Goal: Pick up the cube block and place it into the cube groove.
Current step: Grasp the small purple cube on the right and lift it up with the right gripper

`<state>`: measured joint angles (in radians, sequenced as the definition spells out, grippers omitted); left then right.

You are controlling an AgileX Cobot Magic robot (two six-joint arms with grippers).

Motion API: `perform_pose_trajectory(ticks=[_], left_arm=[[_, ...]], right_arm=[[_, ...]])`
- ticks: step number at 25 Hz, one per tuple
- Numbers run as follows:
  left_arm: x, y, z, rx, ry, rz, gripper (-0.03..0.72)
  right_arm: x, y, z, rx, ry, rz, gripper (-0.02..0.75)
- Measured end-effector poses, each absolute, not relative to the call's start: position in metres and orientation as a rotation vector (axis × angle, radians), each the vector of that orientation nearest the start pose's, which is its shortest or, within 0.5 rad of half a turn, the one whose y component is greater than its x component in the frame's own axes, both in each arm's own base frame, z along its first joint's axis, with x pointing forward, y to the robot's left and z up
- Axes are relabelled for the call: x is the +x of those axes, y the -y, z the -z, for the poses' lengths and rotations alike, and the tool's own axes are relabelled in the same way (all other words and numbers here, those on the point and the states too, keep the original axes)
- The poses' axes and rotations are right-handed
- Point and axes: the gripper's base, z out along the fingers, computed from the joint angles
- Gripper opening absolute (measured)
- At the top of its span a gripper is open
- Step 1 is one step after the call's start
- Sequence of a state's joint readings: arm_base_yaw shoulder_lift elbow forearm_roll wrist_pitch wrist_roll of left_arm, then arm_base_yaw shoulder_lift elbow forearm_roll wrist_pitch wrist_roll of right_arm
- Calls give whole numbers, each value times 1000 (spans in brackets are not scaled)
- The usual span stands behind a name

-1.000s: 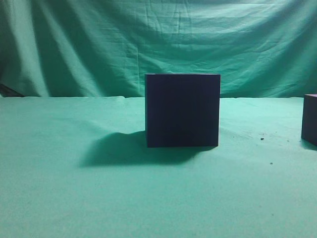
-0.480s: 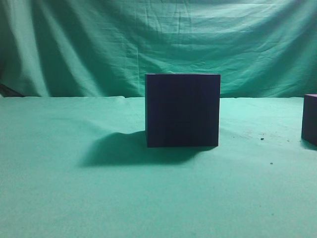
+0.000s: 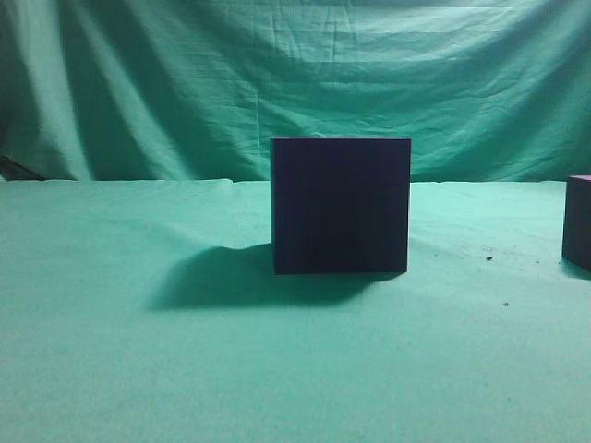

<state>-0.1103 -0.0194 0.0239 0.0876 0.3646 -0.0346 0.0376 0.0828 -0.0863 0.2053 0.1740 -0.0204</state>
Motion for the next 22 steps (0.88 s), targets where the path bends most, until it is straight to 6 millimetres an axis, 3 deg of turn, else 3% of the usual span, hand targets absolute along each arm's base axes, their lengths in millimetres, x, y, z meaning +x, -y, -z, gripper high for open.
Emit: perform_pose_trajectory(ticks=[6,13,19,22], left_arm=[[52,3,-173,124,-1847,15,0],[52,3,-173,124,-1847,15,0],[52,3,-173,124,-1847,15,0],[52,3,-173,124,-1847,15,0]], right_arm=[[87,-12,-252,88,-1991,-235,0],[120,-16,-266,111,-2149,-278,0],[154,-24,-279,-112,-2502,-267,0],[176,-33,-272,-210,-2666,-288,0]])
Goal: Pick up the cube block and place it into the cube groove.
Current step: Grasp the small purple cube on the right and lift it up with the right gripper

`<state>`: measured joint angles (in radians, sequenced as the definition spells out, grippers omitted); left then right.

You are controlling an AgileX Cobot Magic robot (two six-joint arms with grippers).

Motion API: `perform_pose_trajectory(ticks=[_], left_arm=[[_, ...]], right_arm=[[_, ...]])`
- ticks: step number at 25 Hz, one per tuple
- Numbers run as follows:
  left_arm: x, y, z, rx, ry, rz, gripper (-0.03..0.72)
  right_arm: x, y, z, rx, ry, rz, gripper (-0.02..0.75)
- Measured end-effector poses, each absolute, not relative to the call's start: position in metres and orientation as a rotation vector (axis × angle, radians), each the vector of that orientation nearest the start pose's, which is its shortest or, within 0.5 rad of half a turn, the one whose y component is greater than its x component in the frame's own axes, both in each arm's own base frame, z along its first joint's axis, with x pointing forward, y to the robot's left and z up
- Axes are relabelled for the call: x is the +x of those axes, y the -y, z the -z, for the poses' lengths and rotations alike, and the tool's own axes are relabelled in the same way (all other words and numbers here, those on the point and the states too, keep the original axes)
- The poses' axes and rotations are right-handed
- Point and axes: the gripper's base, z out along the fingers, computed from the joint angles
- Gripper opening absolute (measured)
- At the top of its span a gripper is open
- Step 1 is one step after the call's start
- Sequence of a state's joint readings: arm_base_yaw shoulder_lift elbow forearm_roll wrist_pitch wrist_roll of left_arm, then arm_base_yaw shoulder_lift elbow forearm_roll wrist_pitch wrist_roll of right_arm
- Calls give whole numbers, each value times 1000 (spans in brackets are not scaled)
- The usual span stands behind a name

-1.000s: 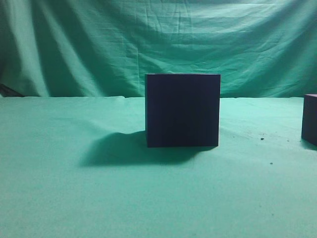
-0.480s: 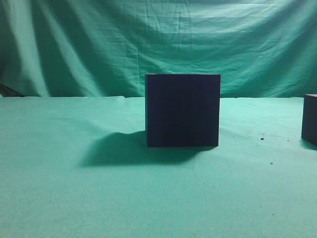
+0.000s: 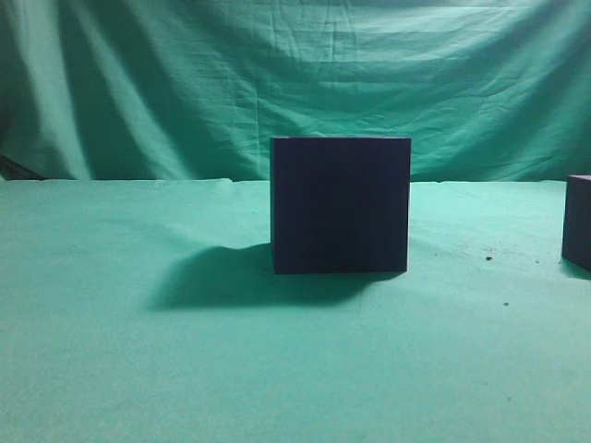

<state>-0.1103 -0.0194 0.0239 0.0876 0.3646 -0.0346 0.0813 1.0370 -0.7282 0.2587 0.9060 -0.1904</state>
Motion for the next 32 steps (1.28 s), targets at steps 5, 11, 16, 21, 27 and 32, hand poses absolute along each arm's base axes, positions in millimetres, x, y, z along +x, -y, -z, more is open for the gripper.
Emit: perform_pose_trajectory(ticks=[5,11,16,21,27,32], left_arm=[[52,3,-173,124,-1847,15,0],[52,3,-173,124,-1847,15,0],[52,3,-173,124,-1847,15,0],[52,3,-173,124,-1847,15,0],[52,3,-173,124,-1847,15,0],[52,3,-173,124,-1847,15,0]], right_arm=[[207,-59,-261,-337,-2839,-237,0],[244,-76,-244,-354,-2951,-191,138],[262,-81,-230,-303,-3001,-181,489],[270,-81,-221,-243,-3019,-146,620],[277,-81,-205,-226,-3052,-110,574],[283,-82,-194,-216,-3056,-108,524]])
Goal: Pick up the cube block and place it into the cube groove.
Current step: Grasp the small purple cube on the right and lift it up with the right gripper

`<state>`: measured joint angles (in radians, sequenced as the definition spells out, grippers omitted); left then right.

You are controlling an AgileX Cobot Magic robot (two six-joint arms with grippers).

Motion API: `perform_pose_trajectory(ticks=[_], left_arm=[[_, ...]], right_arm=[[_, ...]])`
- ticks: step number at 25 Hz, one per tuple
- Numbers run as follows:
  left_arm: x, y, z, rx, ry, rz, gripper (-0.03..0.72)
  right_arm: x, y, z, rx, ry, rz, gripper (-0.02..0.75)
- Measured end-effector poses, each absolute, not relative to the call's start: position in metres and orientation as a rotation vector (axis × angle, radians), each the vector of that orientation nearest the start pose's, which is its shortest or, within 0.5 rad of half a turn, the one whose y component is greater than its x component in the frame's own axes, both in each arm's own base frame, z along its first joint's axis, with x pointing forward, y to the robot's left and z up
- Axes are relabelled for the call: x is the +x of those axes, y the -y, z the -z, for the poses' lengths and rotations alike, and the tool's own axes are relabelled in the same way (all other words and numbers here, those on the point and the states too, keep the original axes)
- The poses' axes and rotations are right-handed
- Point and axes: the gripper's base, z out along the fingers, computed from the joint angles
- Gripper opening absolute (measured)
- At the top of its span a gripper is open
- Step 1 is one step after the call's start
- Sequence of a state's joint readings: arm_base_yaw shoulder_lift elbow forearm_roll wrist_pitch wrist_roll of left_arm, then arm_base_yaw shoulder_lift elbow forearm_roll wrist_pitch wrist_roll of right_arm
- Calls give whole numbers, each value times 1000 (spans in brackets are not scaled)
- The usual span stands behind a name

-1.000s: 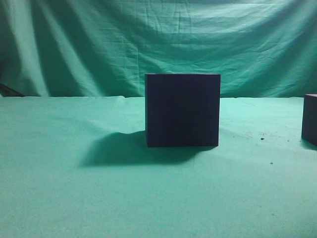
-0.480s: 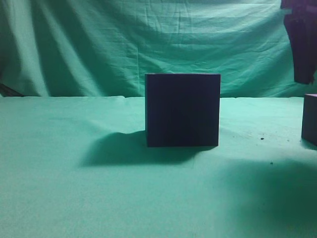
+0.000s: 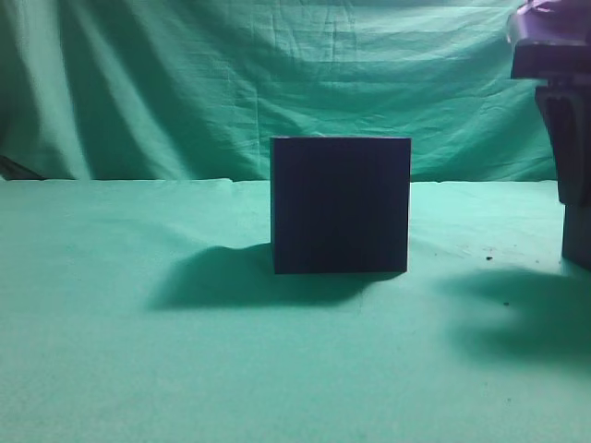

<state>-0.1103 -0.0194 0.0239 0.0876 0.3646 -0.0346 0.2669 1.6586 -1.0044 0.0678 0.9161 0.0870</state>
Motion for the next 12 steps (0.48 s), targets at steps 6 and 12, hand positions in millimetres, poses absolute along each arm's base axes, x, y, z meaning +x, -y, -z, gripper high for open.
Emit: perform_pose_trajectory(ticks=[6,12], left_arm=[[52,3,-173,124,-1847,15,0],[52,3,-173,124,-1847,15,0]], right_arm=[[283,-83,-191,-166,-3094,-101,446],[299,-87,-224,-154,-3074,-114,419]])
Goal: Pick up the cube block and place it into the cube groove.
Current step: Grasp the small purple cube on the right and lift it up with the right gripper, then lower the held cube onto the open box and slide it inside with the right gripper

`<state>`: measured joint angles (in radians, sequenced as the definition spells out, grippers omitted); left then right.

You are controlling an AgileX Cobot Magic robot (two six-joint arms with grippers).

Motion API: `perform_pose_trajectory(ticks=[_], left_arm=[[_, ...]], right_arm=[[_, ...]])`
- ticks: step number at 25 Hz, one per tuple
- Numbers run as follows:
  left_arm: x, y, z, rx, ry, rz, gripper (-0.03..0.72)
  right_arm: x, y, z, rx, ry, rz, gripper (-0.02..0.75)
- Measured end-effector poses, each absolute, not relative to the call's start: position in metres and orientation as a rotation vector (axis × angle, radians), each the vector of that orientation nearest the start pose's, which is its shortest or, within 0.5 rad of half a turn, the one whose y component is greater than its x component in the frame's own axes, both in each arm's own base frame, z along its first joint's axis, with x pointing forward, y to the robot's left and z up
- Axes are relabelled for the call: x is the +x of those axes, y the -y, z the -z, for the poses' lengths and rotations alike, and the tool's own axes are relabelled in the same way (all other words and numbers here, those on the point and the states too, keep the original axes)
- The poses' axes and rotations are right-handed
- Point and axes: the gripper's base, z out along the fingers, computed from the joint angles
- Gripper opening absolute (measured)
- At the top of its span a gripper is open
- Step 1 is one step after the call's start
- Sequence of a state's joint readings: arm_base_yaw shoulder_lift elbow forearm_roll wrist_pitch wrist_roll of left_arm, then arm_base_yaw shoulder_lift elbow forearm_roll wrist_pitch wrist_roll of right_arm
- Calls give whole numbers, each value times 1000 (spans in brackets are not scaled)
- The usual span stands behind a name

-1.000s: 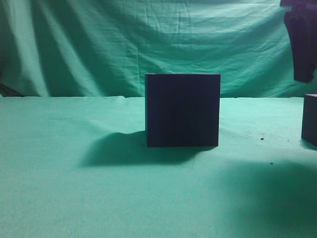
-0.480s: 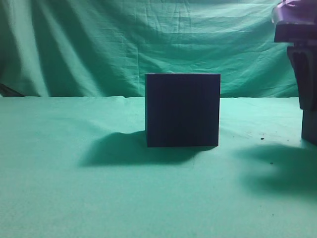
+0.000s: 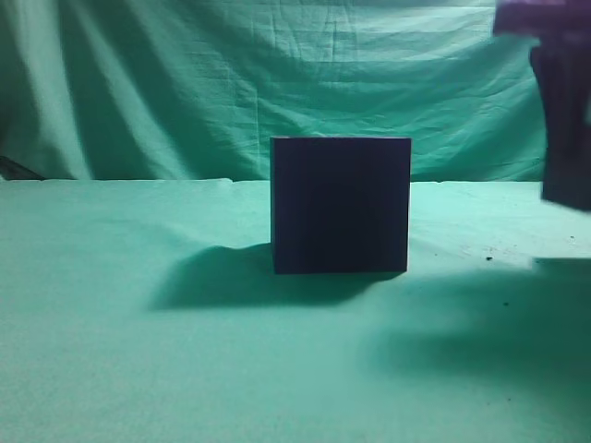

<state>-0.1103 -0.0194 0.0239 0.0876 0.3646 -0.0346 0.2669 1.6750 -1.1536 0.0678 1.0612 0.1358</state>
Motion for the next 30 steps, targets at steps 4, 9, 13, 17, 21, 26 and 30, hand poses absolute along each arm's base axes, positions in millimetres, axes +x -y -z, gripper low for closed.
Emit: perform_pose_trajectory(ticks=[4,9,13,17,21,26,30], left_arm=[[52,3,-173,124,-1847,15,0],[52,3,-173,124,-1847,15,0],[52,3,-173,124,-1847,15,0],[52,3,-173,124,-1847,15,0],[52,3,-173,124,-1847,15,0],[52,3,-173,124,-1847,15,0],[52,3,-173,124,-1847,15,0]], right_arm=[[312,-97,-269,-188,-3006,-144,419],[309,-137,-307,-344,-2901,-193,419],[293,-173,-313,-412,-2893,-233,419],[281,-201,-303,-489,-2923,-233,419],[279,-218,-297,-514,-2937,-234,419],[289,-230,-286,-523,-2952,-223,419],[295,-239,-281,-529,-2958,-229,419]])
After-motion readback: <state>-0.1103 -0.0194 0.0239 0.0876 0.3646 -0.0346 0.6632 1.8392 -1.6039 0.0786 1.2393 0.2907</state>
